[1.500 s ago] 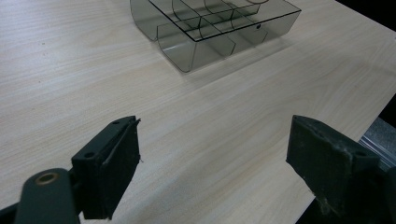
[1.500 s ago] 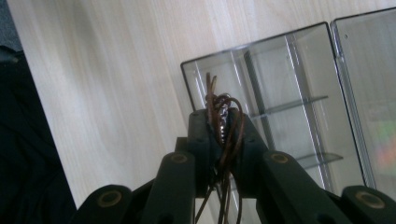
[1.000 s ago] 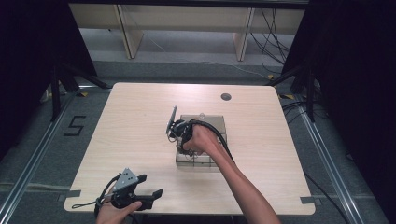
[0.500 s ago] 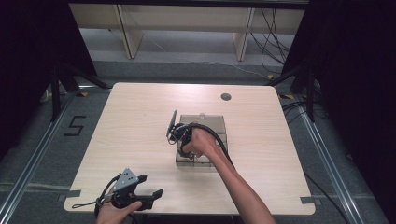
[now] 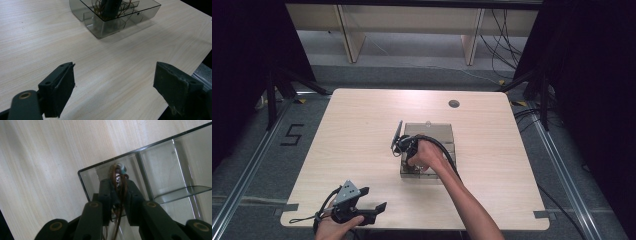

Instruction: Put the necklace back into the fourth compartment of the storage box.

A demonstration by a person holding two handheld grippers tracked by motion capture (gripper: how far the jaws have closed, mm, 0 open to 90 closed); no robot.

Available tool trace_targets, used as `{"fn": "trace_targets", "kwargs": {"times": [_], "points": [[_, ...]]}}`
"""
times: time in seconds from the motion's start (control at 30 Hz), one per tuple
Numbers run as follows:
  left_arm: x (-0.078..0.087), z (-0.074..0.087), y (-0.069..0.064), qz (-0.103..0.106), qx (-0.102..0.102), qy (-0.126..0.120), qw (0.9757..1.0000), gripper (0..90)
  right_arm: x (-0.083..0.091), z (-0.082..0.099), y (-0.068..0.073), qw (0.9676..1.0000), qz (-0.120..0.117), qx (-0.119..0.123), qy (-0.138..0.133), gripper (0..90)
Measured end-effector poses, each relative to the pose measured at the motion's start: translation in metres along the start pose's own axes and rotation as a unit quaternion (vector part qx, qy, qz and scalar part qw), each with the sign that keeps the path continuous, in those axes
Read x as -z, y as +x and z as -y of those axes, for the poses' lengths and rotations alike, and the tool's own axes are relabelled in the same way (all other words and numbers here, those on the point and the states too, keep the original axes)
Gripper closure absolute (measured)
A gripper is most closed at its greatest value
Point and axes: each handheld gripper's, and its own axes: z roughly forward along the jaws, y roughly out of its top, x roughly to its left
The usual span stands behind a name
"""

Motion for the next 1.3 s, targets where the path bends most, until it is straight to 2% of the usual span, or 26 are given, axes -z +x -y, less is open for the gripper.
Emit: {"fn": "trace_targets", "kwargs": {"times": [0.07,0.13,0.17,0.23,0.3,0.33,0.37,0.43,0.47,0.57,0.6,0.67,0.87,0.97,1.07,1.1,1.13,1.3], "points": [[0.000,0.000,0.001,0.001,0.000,0.000,1.0000,16.7,0.002,0.002,-0.001,0.9997,-0.009,-0.009,-0.020,76.3],[0.000,0.000,0.001,0.000,0.002,-0.001,1.0000,16.7,0.004,0.002,-0.001,0.9999,-0.003,-0.008,-0.015,75.8],[-0.001,0.000,0.000,0.000,0.004,-0.002,1.0000,16.7,0.006,0.003,-0.001,0.9998,-0.001,-0.015,-0.014,75.1],[0.000,0.000,0.000,0.000,0.000,0.001,1.0000,16.7,0.008,0.004,-0.002,0.9998,-0.003,-0.007,-0.021,73.8],[0.000,0.000,0.000,0.001,0.001,0.001,1.0000,16.7,0.011,0.006,-0.003,0.9996,0.001,-0.012,-0.025,71.8],[-0.001,0.000,0.000,0.000,0.001,0.000,1.0000,16.7,0.012,0.007,-0.002,0.9993,0.003,-0.023,-0.028,71.1],[-0.001,0.000,0.000,0.000,0.004,-0.002,1.0000,16.7,0.014,0.008,-0.003,0.9995,0.004,-0.015,-0.029,70.9],[-0.001,0.000,0.000,0.000,0.003,-0.001,1.0000,16.7,0.018,0.010,-0.003,0.9992,0.005,-0.015,-0.036,69.6],[-0.001,0.000,0.000,-0.001,0.003,-0.001,1.0000,16.7,0.021,0.011,-0.002,0.9989,0.009,-0.028,-0.036,68.9],[-0.001,0.000,0.000,0.000,0.002,-0.001,1.0000,16.7,0.024,0.014,-0.004,0.9985,0.009,-0.021,-0.049,67.7],[-0.001,0.000,0.000,-0.002,0.002,-0.001,1.0000,16.7,0.026,0.014,-0.003,0.9985,0.010,-0.032,-0.044,67.6],[-0.001,0.000,0.001,-0.002,0.000,0.001,1.0000,16.7,0.028,0.015,-0.002,0.9981,0.009,-0.038,-0.048,66.8],[-0.001,0.001,0.000,-0.003,0.004,-0.003,1.0000,16.7,0.033,0.018,0.000,0.9975,0.017,-0.037,-0.058,62.1],[-0.001,0.000,0.001,-0.003,-0.002,0.003,1.0000,16.7,0.036,0.020,-0.002,0.9973,0.014,-0.032,-0.065,60.0],[-0.001,0.001,0.001,-0.003,-0.002,0.003,1.0000,16.7,0.040,0.024,-0.002,0.9956,0.021,-0.043,-0.080,56.6],[-0.001,0.001,0.001,-0.004,0.000,0.002,1.0000,16.7,0.042,0.025,-0.001,0.9949,0.012,-0.050,-0.086,55.6],[-0.001,0.000,0.001,-0.004,-0.001,0.003,1.0000,16.7,0.042,0.027,-0.001,0.9948,0.016,-0.046,-0.090,55.1],[-0.001,0.001,0.001,-0.005,-0.002,0.004,1.0000,16.7,0.046,0.035,-0.004,0.9937,0.014,-0.054,-0.097,53.9]]}}
